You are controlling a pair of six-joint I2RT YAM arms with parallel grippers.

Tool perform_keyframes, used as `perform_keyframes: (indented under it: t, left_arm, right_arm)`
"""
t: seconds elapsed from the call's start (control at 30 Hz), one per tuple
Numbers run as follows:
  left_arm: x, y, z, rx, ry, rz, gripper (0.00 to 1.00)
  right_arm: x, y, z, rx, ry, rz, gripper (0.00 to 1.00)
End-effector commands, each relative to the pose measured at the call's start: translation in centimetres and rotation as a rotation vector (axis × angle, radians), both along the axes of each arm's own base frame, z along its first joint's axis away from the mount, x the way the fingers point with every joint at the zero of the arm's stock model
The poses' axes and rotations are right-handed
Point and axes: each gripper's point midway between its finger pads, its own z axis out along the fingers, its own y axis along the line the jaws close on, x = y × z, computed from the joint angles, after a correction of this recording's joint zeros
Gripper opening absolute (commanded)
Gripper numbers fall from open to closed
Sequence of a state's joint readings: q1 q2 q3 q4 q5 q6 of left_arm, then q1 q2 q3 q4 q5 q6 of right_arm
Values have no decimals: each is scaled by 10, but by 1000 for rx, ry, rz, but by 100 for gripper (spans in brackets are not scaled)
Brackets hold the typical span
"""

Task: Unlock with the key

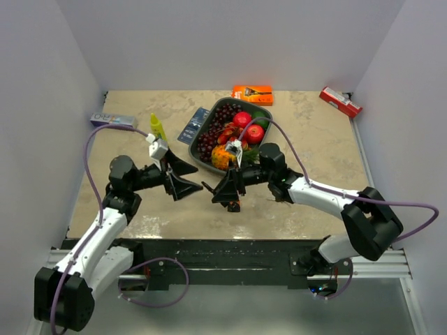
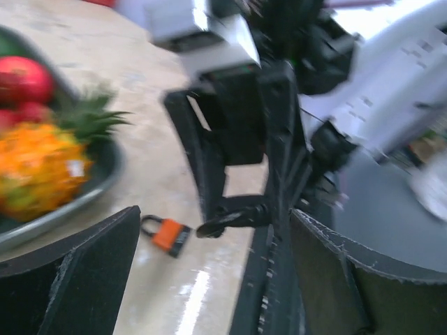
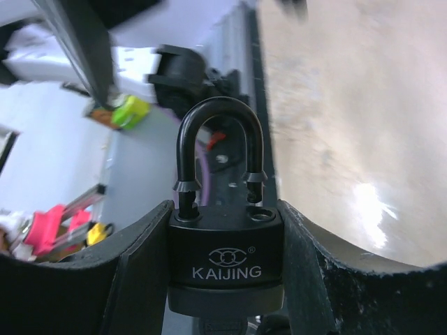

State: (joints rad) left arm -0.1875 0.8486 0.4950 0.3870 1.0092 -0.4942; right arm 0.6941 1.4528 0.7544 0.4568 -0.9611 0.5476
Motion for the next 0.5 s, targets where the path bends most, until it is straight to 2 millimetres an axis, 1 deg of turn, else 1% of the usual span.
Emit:
perform_keyframes:
  t: [0.0, 0.07, 0.2, 0.23, 0.33, 0.43, 0.47]
  left_arm:
    - [-44, -27, 14, 8, -111, -286, 91]
    - [-47, -30, 11, 11, -97, -303, 92]
    - [-49, -34, 10, 4, -82, -321, 92]
    - [-50, -35, 12, -2, -96, -327, 92]
    - [-52, -39, 12, -17, -80, -345, 88]
    - [-54, -42, 11, -26, -60, -354, 80]
    - [-55, -43, 10, -27, -57, -359, 72]
  right_arm:
    - [-31, -6, 65, 191, -97, 180, 0]
    - [-32, -6, 68, 196, -96, 185, 0]
    - [-34, -8, 71, 201, -100, 187, 0]
    - [-33, -8, 71, 201, -102, 186, 0]
    - [-32, -7, 68, 189, -104, 178, 0]
    - [-29, -6, 63, 175, -101, 171, 0]
    - [-29, -6, 63, 175, -102, 171, 0]
